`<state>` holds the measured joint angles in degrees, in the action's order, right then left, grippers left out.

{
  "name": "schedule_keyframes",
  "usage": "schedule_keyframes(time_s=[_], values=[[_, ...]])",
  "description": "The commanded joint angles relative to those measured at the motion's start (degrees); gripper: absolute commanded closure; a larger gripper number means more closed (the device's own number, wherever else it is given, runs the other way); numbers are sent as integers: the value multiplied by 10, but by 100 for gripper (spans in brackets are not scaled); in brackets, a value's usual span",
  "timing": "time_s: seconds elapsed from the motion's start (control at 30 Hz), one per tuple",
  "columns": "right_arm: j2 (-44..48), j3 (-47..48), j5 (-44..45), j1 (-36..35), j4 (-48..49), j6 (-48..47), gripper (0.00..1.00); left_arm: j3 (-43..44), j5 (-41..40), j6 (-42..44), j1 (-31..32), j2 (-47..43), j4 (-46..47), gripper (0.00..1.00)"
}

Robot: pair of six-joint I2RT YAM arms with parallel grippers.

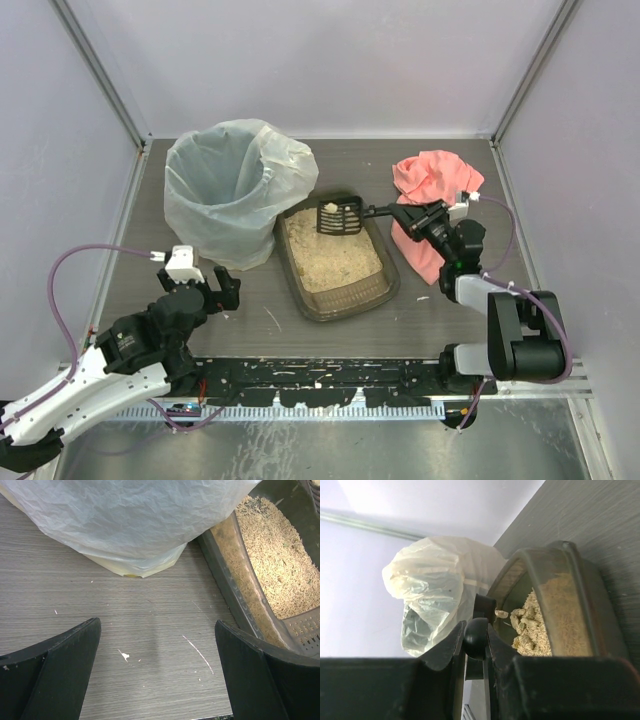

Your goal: Clean the litter box

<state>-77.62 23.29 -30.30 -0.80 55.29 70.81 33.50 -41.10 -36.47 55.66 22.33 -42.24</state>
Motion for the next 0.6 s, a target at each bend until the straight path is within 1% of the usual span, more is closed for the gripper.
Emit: schedule_keyframes(time_s=[0.0, 0.03, 0.07, 0.1, 0.17, 0.2, 0.27, 0.3, 0.33, 0.4, 0.43, 0.5, 0.53, 0.57], values=[[43, -15, 32, 14, 14, 1, 99, 14, -6, 2, 2, 2, 16, 2], [35, 23, -11, -2, -23, -43, 99, 17, -7, -2, 2, 2, 10, 2], [19, 51, -49, -13, -40, -66, 99, 16, -7, -3, 2, 1, 9, 2], [17, 43, -50, -11, -19, -52, 99, 12, -8, -3, 2, -1, 14, 2], [55, -20, 34, 17, 5, 20, 99, 9, -7, 3, 2, -2, 23, 2], [65, -27, 53, 21, 3, 15, 99, 13, -7, 2, 2, 0, 17, 2], [44, 40, -20, -4, -58, -62, 99, 19, -8, -3, 2, 3, 7, 2], [33, 60, -55, -13, -63, -78, 99, 18, -8, -4, 2, 2, 10, 2], [39, 46, -34, -9, -31, -57, 99, 14, -9, -1, 2, 1, 17, 2], [75, -15, 44, 19, -22, 8, 99, 13, -6, 4, 2, 3, 22, 2], [80, -13, 32, 17, -32, -14, 99, 17, -6, 3, 2, 5, 16, 2], [48, 54, -52, -11, -77, -78, 99, 20, -8, -2, 2, 7, 8, 2], [39, 62, -63, -11, -53, -68, 99, 16, -8, -1, 2, 6, 13, 2], [47, 38, -33, 3, -33, -29, 99, 12, -9, 2, 2, 6, 21, 2]])
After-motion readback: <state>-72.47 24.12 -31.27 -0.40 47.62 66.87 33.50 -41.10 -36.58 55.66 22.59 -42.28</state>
